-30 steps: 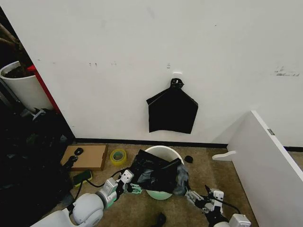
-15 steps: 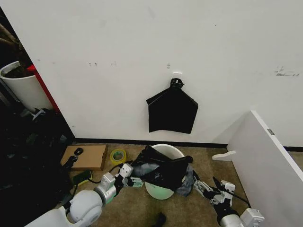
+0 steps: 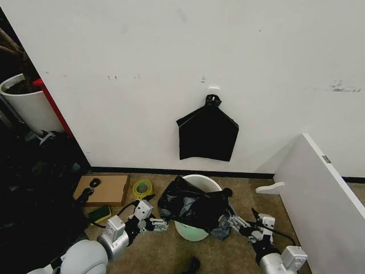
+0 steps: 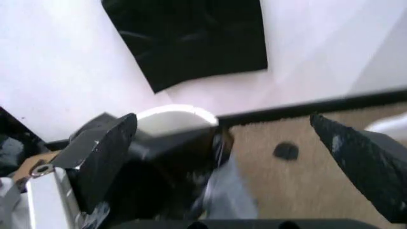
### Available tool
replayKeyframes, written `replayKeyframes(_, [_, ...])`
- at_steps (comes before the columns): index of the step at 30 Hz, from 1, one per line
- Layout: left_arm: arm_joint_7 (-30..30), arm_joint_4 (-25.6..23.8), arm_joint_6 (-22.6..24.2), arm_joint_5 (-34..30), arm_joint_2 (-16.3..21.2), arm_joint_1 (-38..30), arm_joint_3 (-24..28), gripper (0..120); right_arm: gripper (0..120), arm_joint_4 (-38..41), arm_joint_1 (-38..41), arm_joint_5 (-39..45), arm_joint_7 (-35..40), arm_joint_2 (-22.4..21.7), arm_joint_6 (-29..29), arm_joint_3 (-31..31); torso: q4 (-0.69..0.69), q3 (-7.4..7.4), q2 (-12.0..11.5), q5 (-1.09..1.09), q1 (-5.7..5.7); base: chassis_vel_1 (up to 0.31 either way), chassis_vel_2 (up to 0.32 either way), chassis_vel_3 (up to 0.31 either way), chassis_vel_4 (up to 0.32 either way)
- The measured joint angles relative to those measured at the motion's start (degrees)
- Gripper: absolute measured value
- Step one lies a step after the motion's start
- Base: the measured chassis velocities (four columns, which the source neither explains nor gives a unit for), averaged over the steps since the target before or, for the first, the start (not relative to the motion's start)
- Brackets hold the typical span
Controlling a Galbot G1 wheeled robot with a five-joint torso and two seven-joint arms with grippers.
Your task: Place the garbage bag over the trash bin.
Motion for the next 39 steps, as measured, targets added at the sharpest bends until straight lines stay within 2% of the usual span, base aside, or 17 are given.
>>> replayKeyframes(1, [-0.31,-0.2,-0.81,0.28,-2.05,3.06,-0.17,100,100,0.58,1.05,1.1,-0.43,-1.09,-2.22,1.62,0.06,0.0,0.0,-0.01,0.0,0.0,0.0,0.0,0.0])
replayKeyframes(3, [-0.62,-0.31,-2.4,1.0,-4.42,5.97,-0.23,100,100,1.59,2.21,3.1,-1.33,-2.86,-5.51,4.5,0.07,-0.01,0.0,0.01,0.0,0.0,0.0,0.0,0.0])
replayKeyframes(5, [-1.26,-0.22,-4.83,2.62,-6.6,8.11,-0.26,100,100,2.47,3.73,5.69,-3.08,-5.2,-10.68,7.47,-0.07,-0.01,0.0,0.01,0.0,0.0,0.0,0.0,0.0])
replayKeyframes(6, [-1.9,-0.03,-6.11,3.49,-8.06,9.5,-0.25,100,100,2.25,5.63,7.2,-4.17,-6.8,-13.01,8.05,-0.07,-0.01,0.0,0.01,0.0,0.0,0.0,0.0,0.0])
replayKeyframes(8, [-2.23,0.08,-6.8,3.97,-8.98,10.29,-0.21,100,100,1.79,7.17,7.94,-4.96,-7.87,-14.53,8.22,-0.05,0.0,0.0,0.02,0.0,0.0,0.0,0.0,0.0])
replayKeyframes(11, [-3.22,1.48,-10.43,7.15,-13.59,13.81,-0.14,100,100,-2.14,14.83,11.97,-8.78,-13.21,-21.32,7.37,0.06,0.0,0.0,0.04,0.0,0.0,0.0,0.0,0.0])
replayKeyframes(12, [-3.29,2.29,-12.3,9.08,-15.44,14.8,-0.48,100,100,-4.23,18.25,14.56,-10.2,-15.54,-24.09,5.82,0.02,0.0,0.0,0.02,0.0,0.0,0.0,0.0,0.0])
replayKeyframes(14, [-3.29,2.76,-13.43,10.02,-16.26,15.32,-0.66,100,100,-5.22,19.91,15.45,-10.68,-16.47,-25.06,4.79,-0.01,0.0,0.0,0.01,0.0,0.0,0.0,0.0,0.0])
replayKeyframes(17, [-2.99,4.17,-16.75,12.24,-18.54,17.13,-1.66,100,100,-10.39,28.44,18.91,-12.05,-19.19,-28.7,-1.39,-0.02,0.0,0.0,0.02,0.0,0.0,0.0,0.0,0.0])
replayKeyframes(20, [-2.5,5.44,-19.0,14.41,-21.13,18.44,-2.7,100,100,-15.03,38.07,20.68,-13.32,-20.0,-32.13,-8.92,0.03,0.01,0.0,0.01,0.0,0.0,0.0,0.0,0.0])
replayKeyframes(22, [-2.08,5.9,-20.25,15.76,-23.62,19.37,-3.38,100,100,-17.88,44.71,20.49,-14.74,-19.84,-35.15,-14.5,0.02,0.01,0.0,0.0,0.0,0.0,0.0,0.0,0.0])
replayKeyframes(23, [-2.08,5.9,-20.25,15.76,-23.62,19.37,-3.38,100,100,-17.88,44.71,20.49,-14.74,-19.84,-35.15,-14.5,0.02,0.01,0.0,0.0,0.0,0.0,0.0,0.0,0.0])
replayKeyframes(25, [-1.9,6.12,-21.13,16.49,-25.28,20.1,-4.32,100,100,-19.98,49.86,19.88,-16.34,-19.57,-36.8,-19.16,0.0,0.01,0.0,0.03,0.0,0.0,0.0,0.0,0.0])
replayKeyframes(28, [-1.52,6.29,-22.39,16.95,-26.43,21.52,-6.18,100,100,-26.32,60.84,15.65,-19.71,-19.09,-37.3,-29.28,0.03,0.01,0.0,-0.03,0.0,0.0,0.0,0.0,0.0])
replayKeyframes(30, [-1.49,6.31,-22.56,17.08,-26.45,21.66,-6.42,100,100,-27.77,62.41,15.02,-20.38,-18.94,-37.31,-30.81,0.03,0.01,0.0,0.0,0.0,0.0,0.0,0.0,0.0])
replayKeyframes(35, [-1.28,6.16,-23.34,17.45,-26.48,22.5,-8.03,100,100,-38.06,71.12,12.88,-26.01,-17.22,-37.26,-39.33,0.0,0.01,0.0,0.01,0.0,0.0,0.0,0.0,0.0])
replayKeyframes(39, [-1.28,5.92,-23.42,17.3,-26.38,22.73,-8.96,100,100,-41.49,73.77,11.29,-28.32,-16.07,-37.12,-42.29,-0.01,0.01,0.0,0.0,0.01,0.0,0.0,0.0,0.0])
